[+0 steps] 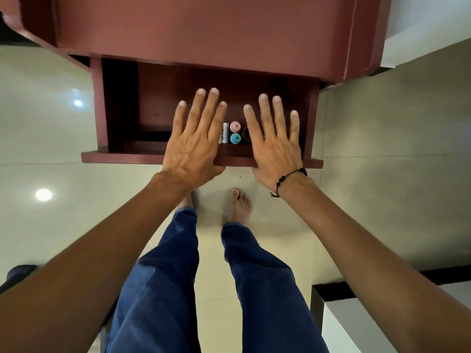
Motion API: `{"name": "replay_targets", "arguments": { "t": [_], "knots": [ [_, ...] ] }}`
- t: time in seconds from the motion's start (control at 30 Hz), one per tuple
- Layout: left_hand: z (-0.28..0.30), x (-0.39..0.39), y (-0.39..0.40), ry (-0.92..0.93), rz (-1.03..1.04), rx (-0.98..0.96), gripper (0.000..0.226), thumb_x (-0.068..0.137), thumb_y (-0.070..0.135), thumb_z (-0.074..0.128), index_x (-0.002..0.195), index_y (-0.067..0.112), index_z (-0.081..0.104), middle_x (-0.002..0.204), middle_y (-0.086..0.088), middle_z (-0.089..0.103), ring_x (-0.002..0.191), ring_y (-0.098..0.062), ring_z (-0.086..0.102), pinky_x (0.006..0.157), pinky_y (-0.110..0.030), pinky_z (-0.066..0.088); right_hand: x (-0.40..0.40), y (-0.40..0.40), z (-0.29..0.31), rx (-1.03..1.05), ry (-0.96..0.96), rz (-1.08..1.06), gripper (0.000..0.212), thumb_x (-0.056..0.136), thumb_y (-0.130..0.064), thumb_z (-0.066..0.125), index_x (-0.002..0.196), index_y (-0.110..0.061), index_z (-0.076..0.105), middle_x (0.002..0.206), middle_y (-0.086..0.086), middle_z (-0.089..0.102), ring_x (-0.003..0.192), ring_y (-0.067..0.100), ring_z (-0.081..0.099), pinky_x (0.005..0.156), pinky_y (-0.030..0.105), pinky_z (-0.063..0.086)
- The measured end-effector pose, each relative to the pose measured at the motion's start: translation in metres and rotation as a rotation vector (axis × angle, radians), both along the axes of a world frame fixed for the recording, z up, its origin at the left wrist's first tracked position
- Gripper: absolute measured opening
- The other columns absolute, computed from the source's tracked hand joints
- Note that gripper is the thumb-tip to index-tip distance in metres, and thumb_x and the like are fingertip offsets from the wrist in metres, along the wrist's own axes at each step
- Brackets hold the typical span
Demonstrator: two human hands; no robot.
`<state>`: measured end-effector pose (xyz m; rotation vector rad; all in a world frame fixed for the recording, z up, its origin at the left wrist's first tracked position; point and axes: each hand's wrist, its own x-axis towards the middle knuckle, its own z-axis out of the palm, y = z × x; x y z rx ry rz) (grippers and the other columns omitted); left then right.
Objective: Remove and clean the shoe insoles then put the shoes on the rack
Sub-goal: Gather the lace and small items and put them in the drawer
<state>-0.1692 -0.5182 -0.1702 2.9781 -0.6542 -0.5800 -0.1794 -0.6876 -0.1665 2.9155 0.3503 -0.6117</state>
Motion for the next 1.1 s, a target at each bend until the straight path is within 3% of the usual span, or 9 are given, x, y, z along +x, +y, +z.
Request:
{"name": "replay_targets", "arguments": {
  "t": [0.1,0.2,0.27,0.33,0.4,0.53,0.7,0.83,1.1],
  "knots": [
    [-0.003,0.017,0.003,-0.005,0.042,0.013,0.123,0.076,0.061,0.062,0.143,0.004,-0.024,0.154,-0.015,-0.023,0.143,-0.027,-0.021,0.111,-0.039,-0.017,0.015,-0.002,0.003,0.031,-0.020,-0.035,0.121,0.069,-0.029,0.078,0.146,-0.014,-0.014,0.155,0.016,-0.009,0.142,0.036,-0.009,0.108,0.053,-0.009],
    [-0.003,0.027,0.004,0.000,0.047,0.024,0.109,0.084,0.052,0.057,0.144,0.004,-0.022,0.155,-0.015,-0.021,0.143,-0.028,-0.019,0.111,-0.039,-0.017,0.027,-0.005,0.007,0.055,-0.002,-0.084,0.117,0.072,-0.027,0.074,0.146,-0.014,-0.015,0.155,0.015,-0.011,0.142,0.035,-0.012,0.109,0.051,-0.010],
    [-0.002,0.028,0.009,-0.052,0.043,0.001,0.097,0.088,0.039,0.058,0.148,0.005,-0.012,0.157,-0.017,-0.008,0.145,-0.030,-0.009,0.112,-0.041,-0.013,0.027,-0.003,0.007,0.070,-0.091,-0.087,0.109,0.071,-0.016,0.073,0.148,-0.014,-0.005,0.155,0.018,0.006,0.143,0.035,0.001,0.111,0.051,-0.003],
    [0.001,0.031,0.016,-0.175,0.050,-0.018,0.092,0.078,0.035,0.070,0.148,0.006,0.017,0.150,-0.024,0.024,0.140,-0.039,0.021,0.114,-0.049,0.005,0.028,0.000,0.005,0.050,-0.305,-0.058,0.101,0.063,-0.012,0.076,0.146,-0.015,0.017,0.143,0.016,0.037,0.135,0.035,0.028,0.110,0.054,0.016],
    [0.004,0.036,0.022,-0.258,0.069,-0.040,0.087,0.068,0.036,0.077,0.138,0.006,0.035,0.134,-0.026,0.043,0.124,-0.044,0.041,0.108,-0.056,0.023,0.032,0.000,0.004,0.024,-0.415,-0.057,0.097,0.058,-0.016,0.079,0.141,-0.016,0.028,0.133,0.013,0.048,0.126,0.033,0.038,0.105,0.057,0.027],
    [0.009,0.059,0.026,-0.190,0.109,-0.057,0.087,0.074,0.050,0.065,0.139,0.003,0.032,0.137,-0.026,0.038,0.127,-0.045,0.036,0.110,-0.055,0.022,0.054,-0.001,0.001,-0.047,-0.326,-0.099,0.103,0.060,-0.022,0.081,0.144,-0.009,0.024,0.148,0.017,0.031,0.136,0.039,0.028,0.108,0.057,0.020],
    [0.009,0.083,0.023,-0.286,0.099,-0.045,0.065,0.064,0.032,0.082,0.113,0.004,0.049,0.111,-0.017,0.053,0.098,-0.036,0.051,0.083,-0.045,0.043,0.081,0.004,-0.014,-0.158,-0.600,-0.045,0.070,0.061,-0.024,0.083,0.121,-0.007,0.053,0.112,0.014,0.062,0.101,0.033,0.059,0.089,0.041,0.052],
    [0.004,0.103,0.014,-0.349,0.117,0.000,0.047,0.054,0.017,0.082,0.087,0.010,0.049,0.086,-0.008,0.055,0.073,-0.026,0.052,0.055,-0.031,0.034,0.098,0.006,-0.017,-0.083,-0.726,-0.072,0.059,0.058,-0.020,0.085,0.108,-0.008,0.057,0.094,0.009,0.062,0.084,0.024,0.054,0.078,0.031,0.053],
    [-0.002,0.116,0.013,-0.387,-0.036,0.108,0.046,0.052,0.030,0.079,0.079,0.018,0.044,0.076,0.002,0.051,0.055,-0.013,0.043,0.045,-0.023,0.023,0.105,0.007,-0.006,-0.066,-0.727,-0.006,0.040,0.065,-0.022,0.082,0.097,-0.010,0.062,0.086,0.002,0.064,0.076,0.018,0.060,0.064,0.021,0.052]
  ]
}}
